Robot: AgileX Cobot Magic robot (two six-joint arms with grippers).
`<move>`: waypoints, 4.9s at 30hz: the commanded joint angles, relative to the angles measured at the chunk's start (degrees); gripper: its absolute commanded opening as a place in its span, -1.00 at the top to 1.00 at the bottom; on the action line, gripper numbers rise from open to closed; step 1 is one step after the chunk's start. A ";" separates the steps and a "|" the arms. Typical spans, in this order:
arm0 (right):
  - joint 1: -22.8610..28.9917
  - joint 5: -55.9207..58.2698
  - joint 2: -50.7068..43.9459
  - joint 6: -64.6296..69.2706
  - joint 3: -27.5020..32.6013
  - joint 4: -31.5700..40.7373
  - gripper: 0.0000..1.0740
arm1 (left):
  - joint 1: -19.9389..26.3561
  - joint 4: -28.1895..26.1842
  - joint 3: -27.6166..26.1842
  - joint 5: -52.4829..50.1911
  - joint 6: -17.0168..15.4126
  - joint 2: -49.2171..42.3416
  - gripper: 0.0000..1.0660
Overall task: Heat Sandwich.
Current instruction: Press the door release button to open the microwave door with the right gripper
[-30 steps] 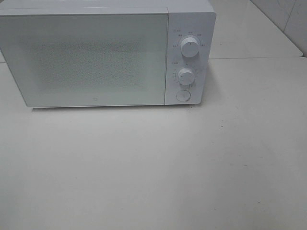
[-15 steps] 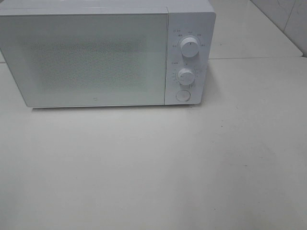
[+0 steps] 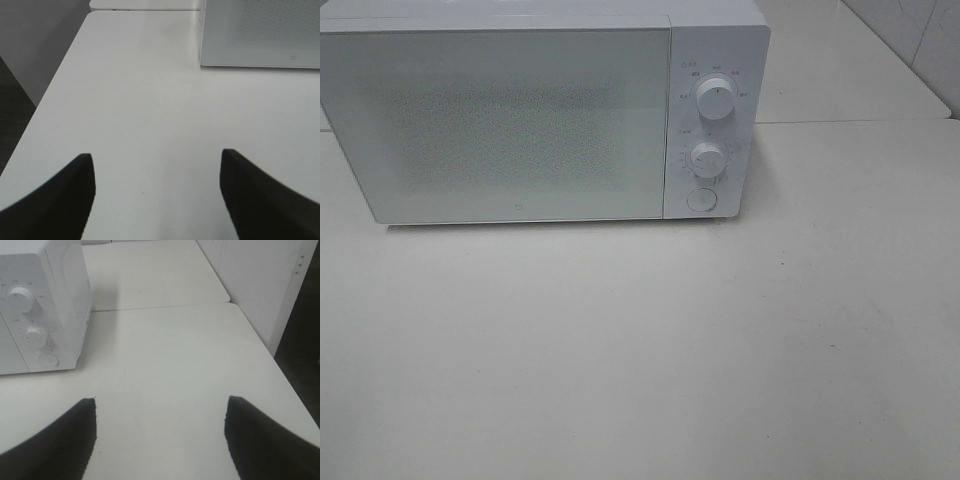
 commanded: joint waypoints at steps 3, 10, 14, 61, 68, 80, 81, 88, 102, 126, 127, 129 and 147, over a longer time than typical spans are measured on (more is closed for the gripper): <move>-0.06 0.34 -4.53 0.74 0.11 1.32 -0.32 | -0.40 0.23 0.11 -0.92 -0.40 -0.92 -0.27; -0.06 2.18 -5.16 0.69 -0.97 3.04 -0.32 | -0.40 0.23 0.11 -0.92 -0.40 -0.92 -0.27; 0.11 2.98 -5.16 -0.57 -1.20 2.58 -0.32 | -0.40 0.23 0.11 -0.92 -0.40 -0.92 -0.27; 4.76 12.38 -5.16 3.09 -0.74 -1.95 -0.32 | -0.40 0.23 0.11 -0.92 -0.40 -0.92 -0.27; 4.76 12.38 -5.16 3.09 -0.74 -1.95 -0.32 | -0.40 0.23 0.11 -0.92 -0.40 -0.92 -0.27; 4.76 12.38 -5.16 3.09 -0.74 -1.95 -0.32 | -0.40 0.23 0.11 -0.92 -0.40 -0.92 -0.27; 4.76 12.38 -5.16 3.09 -0.74 -1.95 -0.32 | -0.40 0.23 0.11 -0.92 -0.40 -0.92 -0.27; 4.76 12.20 -4.98 3.09 -0.74 -1.95 -0.32 | -0.40 0.23 0.11 -0.92 -0.40 -0.92 -0.27; 4.76 -0.23 2.29 3.04 -2.23 -1.89 -0.32 | -0.40 0.23 0.11 -0.92 -0.40 -0.92 -0.27; 4.76 -33.69 21.83 -1.95 -2.23 -3.09 -0.32 | -0.40 0.23 0.11 -0.92 -0.40 -0.92 -0.27; 4.76 -36.50 24.12 -3.21 -2.23 -3.09 -0.32 | -0.40 0.23 0.11 -0.92 -0.40 -0.92 -0.27; 4.76 -39.13 26.07 -3.61 -2.23 -3.15 -0.32 | -0.40 0.23 0.11 -0.92 -0.40 -0.92 -0.27; 13.29 -59.42 42.23 -4.87 -2.23 -6.42 -0.32 | -0.40 0.23 0.11 -0.92 -0.40 -0.92 -0.27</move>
